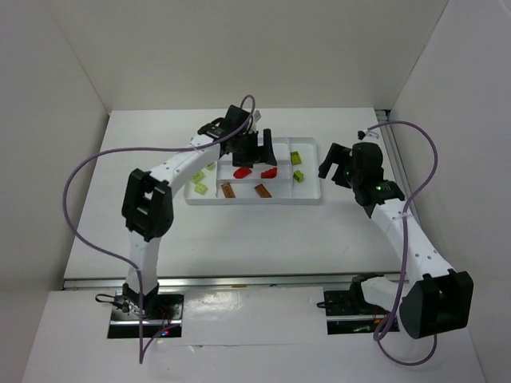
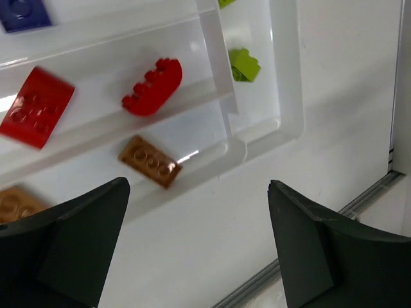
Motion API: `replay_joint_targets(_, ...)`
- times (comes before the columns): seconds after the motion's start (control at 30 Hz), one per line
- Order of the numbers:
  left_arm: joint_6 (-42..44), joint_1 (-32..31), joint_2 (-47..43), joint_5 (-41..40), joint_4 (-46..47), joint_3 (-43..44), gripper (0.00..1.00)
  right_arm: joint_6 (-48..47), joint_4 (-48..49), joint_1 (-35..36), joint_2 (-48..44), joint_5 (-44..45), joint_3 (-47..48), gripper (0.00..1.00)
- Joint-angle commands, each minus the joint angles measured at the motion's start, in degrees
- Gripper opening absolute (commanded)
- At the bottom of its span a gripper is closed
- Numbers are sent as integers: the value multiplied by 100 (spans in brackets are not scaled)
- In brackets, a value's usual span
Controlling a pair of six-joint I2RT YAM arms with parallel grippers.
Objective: Sort the legos into containers by color
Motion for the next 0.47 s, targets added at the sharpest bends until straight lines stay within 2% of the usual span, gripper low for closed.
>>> replay_joint_targets(0.0, 384, -76, -1382, -898, -375, -323, 100, 320, -376, -34, -5, 1126, 251, 100)
replay_joint_targets(0.13, 507, -14, -3295, -1777, -560, -1956, 100, 558, -885, 168, 57, 2236, 364, 100)
replay_joint_targets(0.2, 603, 56, -3913, -1779, -560, -2528, 100, 558, -1070, 169, 153, 2439, 444, 100)
replay_joint_targets(0.27, 657, 187, -4406, -1709, -560, -3159, 100, 558, -1184, 221, 224, 2492, 497, 100)
replay_joint_targets(0.43, 525, 311, -5549, -1779, -560, -3875, 100, 506, -1001, 274, -64, 2133, 76, 100)
